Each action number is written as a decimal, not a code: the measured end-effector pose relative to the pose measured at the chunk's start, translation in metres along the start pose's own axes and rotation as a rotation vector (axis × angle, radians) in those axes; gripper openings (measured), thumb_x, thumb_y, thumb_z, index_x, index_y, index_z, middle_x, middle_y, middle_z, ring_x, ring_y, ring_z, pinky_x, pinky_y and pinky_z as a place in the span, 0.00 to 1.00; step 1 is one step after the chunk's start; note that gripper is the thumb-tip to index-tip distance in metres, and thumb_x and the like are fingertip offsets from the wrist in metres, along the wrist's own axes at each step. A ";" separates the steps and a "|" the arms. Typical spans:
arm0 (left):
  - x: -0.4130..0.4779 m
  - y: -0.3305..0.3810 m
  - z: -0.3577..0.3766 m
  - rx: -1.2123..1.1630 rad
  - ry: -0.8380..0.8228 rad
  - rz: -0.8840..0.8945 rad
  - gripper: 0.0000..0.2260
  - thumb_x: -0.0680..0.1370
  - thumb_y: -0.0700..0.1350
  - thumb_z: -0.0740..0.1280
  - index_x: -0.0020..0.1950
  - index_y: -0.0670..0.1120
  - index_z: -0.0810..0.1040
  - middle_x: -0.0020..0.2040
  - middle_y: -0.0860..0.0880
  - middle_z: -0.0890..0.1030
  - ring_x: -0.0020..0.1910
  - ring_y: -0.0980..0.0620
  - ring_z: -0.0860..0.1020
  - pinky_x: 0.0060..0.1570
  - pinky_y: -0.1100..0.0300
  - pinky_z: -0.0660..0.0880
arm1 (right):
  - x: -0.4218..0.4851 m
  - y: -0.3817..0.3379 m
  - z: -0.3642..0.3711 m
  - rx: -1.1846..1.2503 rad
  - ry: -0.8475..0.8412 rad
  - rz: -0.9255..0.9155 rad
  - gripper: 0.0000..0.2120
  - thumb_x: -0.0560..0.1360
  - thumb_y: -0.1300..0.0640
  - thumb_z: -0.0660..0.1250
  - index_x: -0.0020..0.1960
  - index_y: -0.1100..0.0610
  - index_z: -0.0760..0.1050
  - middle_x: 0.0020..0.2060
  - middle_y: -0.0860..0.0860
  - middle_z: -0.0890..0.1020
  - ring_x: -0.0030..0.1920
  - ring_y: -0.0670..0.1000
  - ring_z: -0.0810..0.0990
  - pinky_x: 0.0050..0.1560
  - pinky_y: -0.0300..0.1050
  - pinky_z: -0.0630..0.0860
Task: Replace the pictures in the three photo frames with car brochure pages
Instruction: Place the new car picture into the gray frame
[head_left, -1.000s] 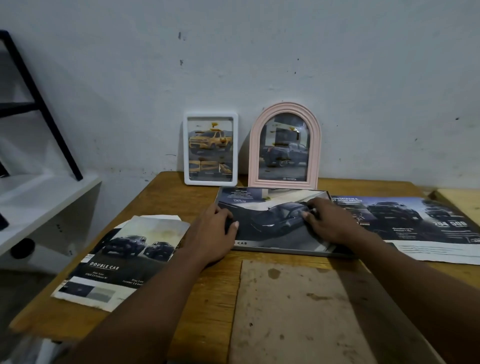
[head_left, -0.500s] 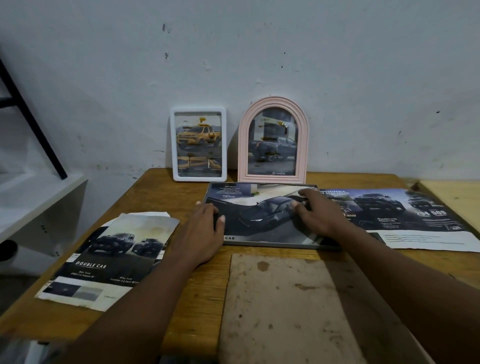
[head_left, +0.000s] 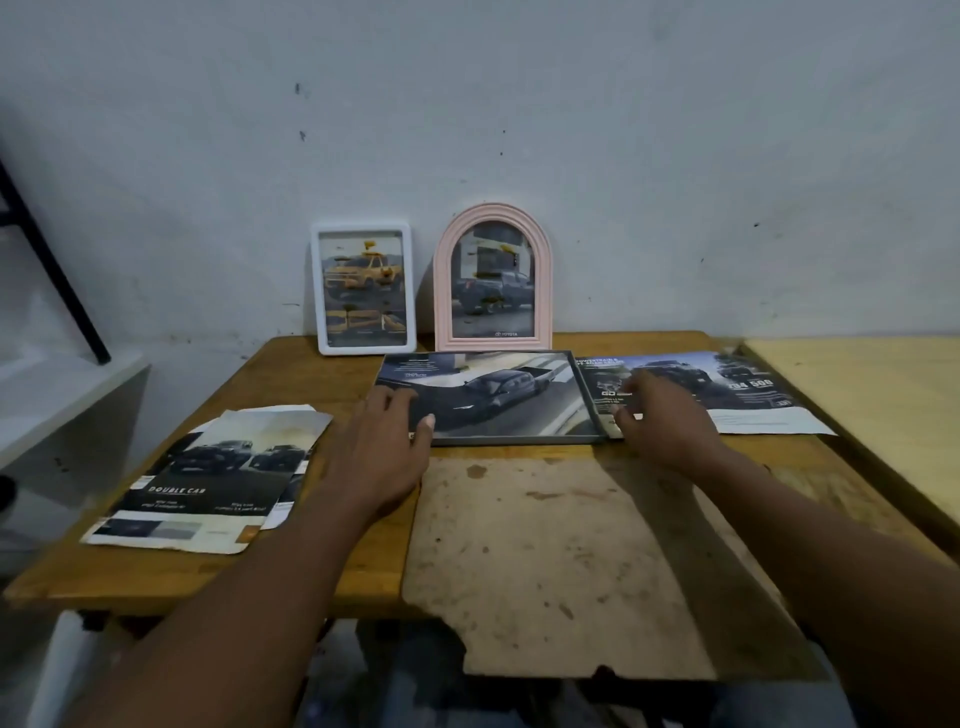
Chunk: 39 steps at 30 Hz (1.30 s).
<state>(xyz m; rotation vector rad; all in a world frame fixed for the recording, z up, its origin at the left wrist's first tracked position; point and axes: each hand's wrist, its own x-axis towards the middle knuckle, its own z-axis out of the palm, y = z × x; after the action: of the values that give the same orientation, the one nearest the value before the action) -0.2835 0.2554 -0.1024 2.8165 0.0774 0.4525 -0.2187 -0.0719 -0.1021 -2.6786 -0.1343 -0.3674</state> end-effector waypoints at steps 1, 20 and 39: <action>-0.007 0.008 -0.002 0.004 -0.001 0.004 0.24 0.84 0.59 0.56 0.77 0.50 0.65 0.73 0.46 0.69 0.68 0.46 0.72 0.62 0.49 0.72 | -0.009 0.004 -0.003 -0.018 0.007 0.004 0.21 0.76 0.48 0.66 0.66 0.53 0.71 0.60 0.54 0.80 0.58 0.56 0.78 0.55 0.55 0.77; -0.089 0.047 0.021 -0.200 0.076 0.142 0.20 0.75 0.60 0.65 0.65 0.57 0.75 0.61 0.56 0.78 0.62 0.46 0.71 0.57 0.49 0.74 | -0.110 0.012 -0.003 0.116 0.209 0.116 0.16 0.72 0.46 0.63 0.58 0.46 0.72 0.52 0.48 0.80 0.52 0.56 0.74 0.49 0.51 0.67; 0.071 -0.017 -0.007 -0.199 0.035 0.074 0.16 0.73 0.62 0.68 0.56 0.56 0.81 0.61 0.56 0.80 0.61 0.49 0.74 0.62 0.47 0.75 | 0.038 -0.067 0.016 0.276 0.132 0.042 0.05 0.72 0.49 0.68 0.38 0.46 0.79 0.38 0.43 0.80 0.49 0.53 0.77 0.52 0.56 0.78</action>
<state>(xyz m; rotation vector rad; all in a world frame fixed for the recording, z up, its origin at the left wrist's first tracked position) -0.2187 0.2809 -0.0799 2.6235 -0.0614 0.4975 -0.1888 -0.0034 -0.0783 -2.3748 -0.0827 -0.4740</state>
